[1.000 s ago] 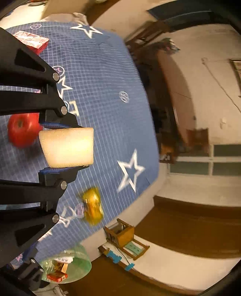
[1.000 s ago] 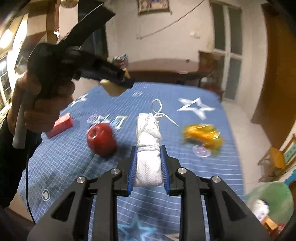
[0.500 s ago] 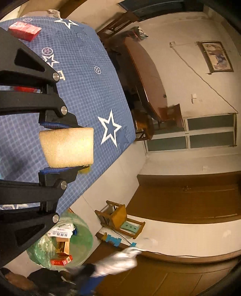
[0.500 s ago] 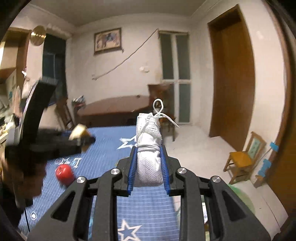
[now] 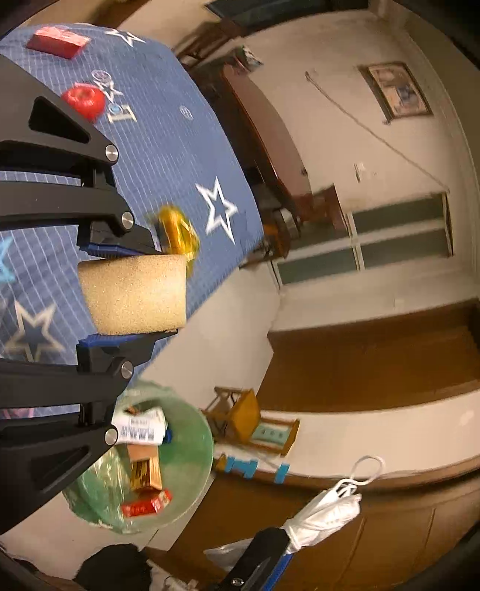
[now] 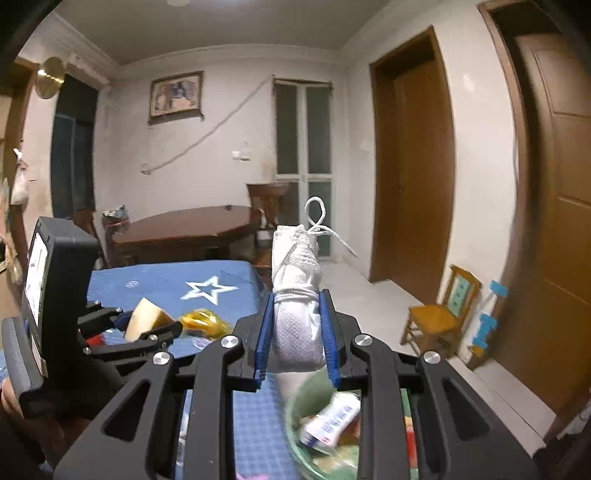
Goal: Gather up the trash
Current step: 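Carry the white cloth bundle and cream sponge over the green bin, then open both tools to drop the cloth bundle and sponge into the bin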
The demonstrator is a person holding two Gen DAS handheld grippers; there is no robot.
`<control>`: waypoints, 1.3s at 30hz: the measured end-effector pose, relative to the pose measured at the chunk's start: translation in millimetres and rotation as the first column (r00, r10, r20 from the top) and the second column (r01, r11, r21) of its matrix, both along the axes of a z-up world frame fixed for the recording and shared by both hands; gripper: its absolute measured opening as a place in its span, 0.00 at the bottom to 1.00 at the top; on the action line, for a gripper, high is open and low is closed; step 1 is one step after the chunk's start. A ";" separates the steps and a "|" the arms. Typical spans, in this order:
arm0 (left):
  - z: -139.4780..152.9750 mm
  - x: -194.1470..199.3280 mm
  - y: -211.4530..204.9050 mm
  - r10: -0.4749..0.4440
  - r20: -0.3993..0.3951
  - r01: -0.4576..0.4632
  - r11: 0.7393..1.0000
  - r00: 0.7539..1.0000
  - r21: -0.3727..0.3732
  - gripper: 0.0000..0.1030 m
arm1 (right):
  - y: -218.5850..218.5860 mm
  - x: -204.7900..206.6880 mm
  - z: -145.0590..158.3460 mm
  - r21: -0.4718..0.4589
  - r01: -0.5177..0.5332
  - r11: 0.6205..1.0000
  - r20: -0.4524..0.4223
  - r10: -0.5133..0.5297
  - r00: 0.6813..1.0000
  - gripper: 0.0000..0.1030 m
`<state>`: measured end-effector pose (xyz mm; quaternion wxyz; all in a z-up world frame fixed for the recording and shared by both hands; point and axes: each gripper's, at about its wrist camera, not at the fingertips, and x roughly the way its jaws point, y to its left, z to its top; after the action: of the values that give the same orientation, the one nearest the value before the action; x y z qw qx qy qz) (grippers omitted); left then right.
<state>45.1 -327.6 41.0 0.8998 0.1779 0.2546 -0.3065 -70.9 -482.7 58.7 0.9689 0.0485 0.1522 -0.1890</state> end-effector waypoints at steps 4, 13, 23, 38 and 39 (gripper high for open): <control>0.1 -7.2 -33.9 -0.076 0.015 0.076 0.997 0.997 0.006 0.32 | -25.5 -18.3 -3.9 -0.004 0.082 0.997 -0.030 -0.082 0.996 0.23; 0.8 -18.1 -115.9 -0.278 -0.058 0.278 0.961 0.959 -0.003 0.32 | -71.3 -35.4 -9.3 0.027 0.192 0.981 -0.080 -0.189 0.979 0.23; -39.8 11.8 -187.2 -0.423 -0.313 0.435 0.900 0.850 -0.036 0.36 | -99.0 -17.3 -37.3 0.119 0.173 0.978 -0.187 -0.149 0.971 0.23; -70.8 29.0 -172.1 -0.333 -0.218 0.351 0.935 0.918 0.050 0.67 | -106.9 -17.6 -54.1 0.195 0.157 0.968 -0.185 -0.121 0.975 0.43; -68.7 23.1 -167.5 -0.328 -0.204 0.344 0.937 0.923 0.052 0.68 | -106.9 -20.0 -53.1 0.195 0.159 0.968 -0.181 -0.124 0.976 0.43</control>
<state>68.2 -495.0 -27.7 0.7964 0.2277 0.3189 -0.4606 -90.9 -589.6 5.6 0.9262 0.1445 0.2480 -0.2444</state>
